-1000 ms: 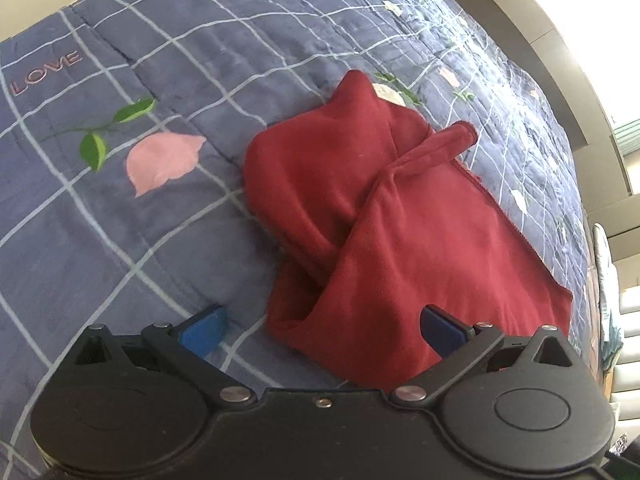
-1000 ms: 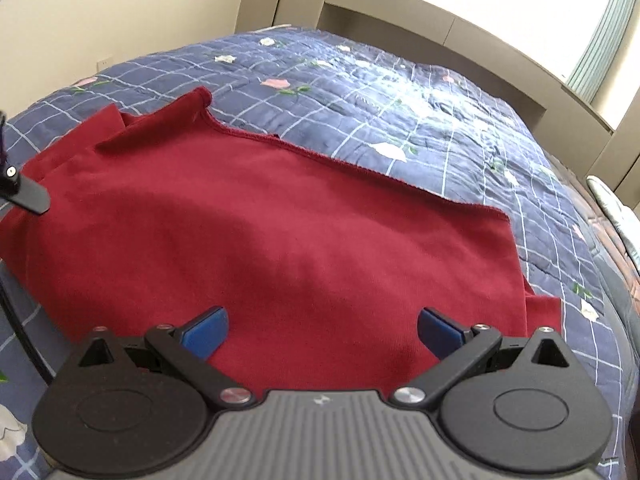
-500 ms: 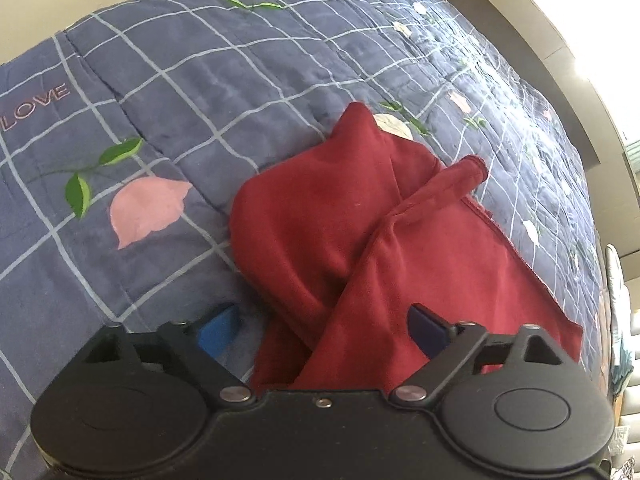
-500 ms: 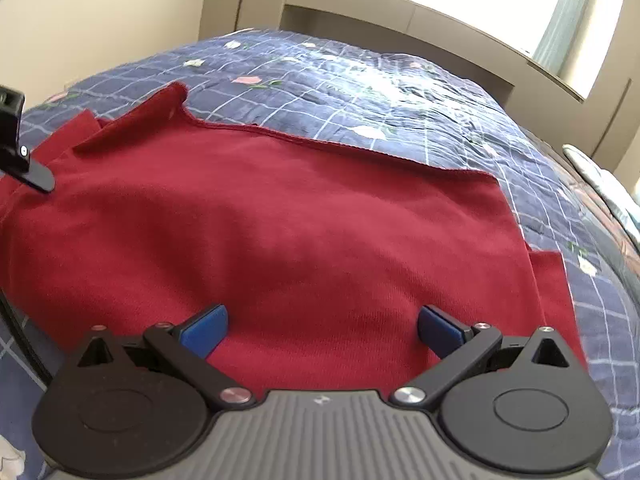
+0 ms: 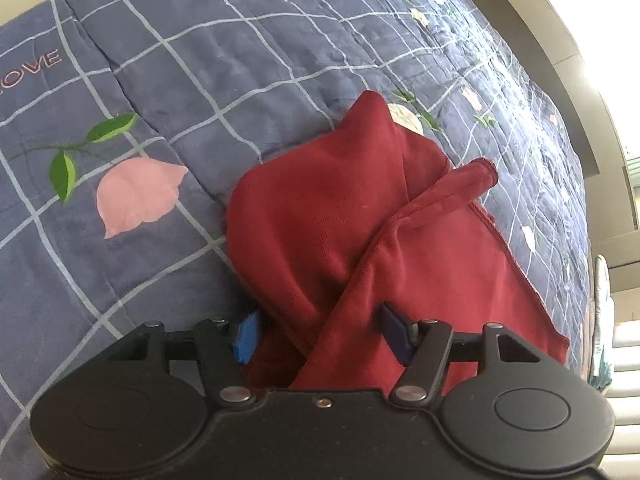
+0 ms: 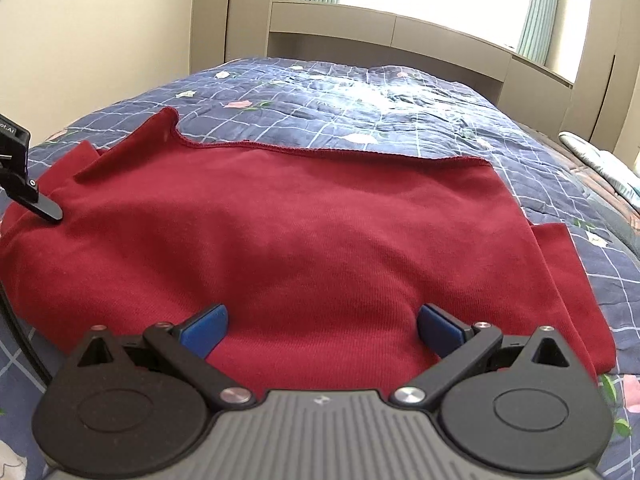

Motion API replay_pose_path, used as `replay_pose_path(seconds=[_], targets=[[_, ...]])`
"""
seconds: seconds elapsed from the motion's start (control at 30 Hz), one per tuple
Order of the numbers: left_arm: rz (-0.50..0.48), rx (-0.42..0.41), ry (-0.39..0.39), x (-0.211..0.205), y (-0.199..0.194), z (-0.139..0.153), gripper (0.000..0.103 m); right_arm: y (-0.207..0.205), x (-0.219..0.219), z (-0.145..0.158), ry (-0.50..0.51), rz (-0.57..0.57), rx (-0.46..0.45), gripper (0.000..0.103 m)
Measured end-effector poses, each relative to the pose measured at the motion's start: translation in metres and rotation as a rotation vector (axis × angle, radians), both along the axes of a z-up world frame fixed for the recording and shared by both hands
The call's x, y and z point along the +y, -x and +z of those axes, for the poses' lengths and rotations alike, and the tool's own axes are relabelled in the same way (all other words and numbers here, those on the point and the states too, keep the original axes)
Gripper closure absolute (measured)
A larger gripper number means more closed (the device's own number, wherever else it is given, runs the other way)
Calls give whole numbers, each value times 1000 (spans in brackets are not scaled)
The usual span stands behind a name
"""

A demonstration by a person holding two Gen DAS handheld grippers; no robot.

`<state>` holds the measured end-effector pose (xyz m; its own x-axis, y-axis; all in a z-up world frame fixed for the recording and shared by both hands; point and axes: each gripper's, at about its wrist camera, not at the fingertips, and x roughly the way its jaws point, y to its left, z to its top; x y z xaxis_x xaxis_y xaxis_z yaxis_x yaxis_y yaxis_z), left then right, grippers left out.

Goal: Fold small clothes
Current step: 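Close the left tool on the sweater edge and lift it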

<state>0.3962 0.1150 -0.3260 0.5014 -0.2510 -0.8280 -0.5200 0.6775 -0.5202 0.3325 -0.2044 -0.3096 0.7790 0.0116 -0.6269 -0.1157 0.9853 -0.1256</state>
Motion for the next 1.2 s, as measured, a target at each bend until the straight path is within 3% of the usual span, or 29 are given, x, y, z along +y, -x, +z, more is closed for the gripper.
replay_pose_path(seconds=[0.2, 0.3, 0.37, 0.47, 0.53, 0.63, 0.73, 0.83, 1.0, 1.2], targets=[[8, 16, -16, -5, -3, 2, 39, 1, -1, 0, -9, -3, -7, 0], [30, -9, 27, -2, -1, 0, 36, 3, -1, -1, -17, -6, -12, 0], [49, -14, 44, 1, 1, -3, 40, 3, -1, 0, -18, -7, -14, 0], [56, -8, 48, 3, 2, -3, 52, 3, -1, -1, -20, -6, -14, 0], [45, -9, 54, 2, 2, -3, 68, 3, -2, -1, -20, -6, -14, 0], [30, -30, 60, -1, 2, 0, 81, 3, -2, 0, -23, -6, -13, 0], [30, -48, 52, -3, 2, 6, 84, 1, -1, 3, -11, 8, 13, 0], [30, -72, 54, -6, 3, 16, 85, -8, 2, 21, 68, 93, 85, 0], [-16, -121, 18, -18, -2, 40, 86, -6, -15, 55, 122, 122, 4, 0], [-73, -190, -37, -50, -9, 73, 87, -10, -57, 65, 169, 81, -9, 0]])
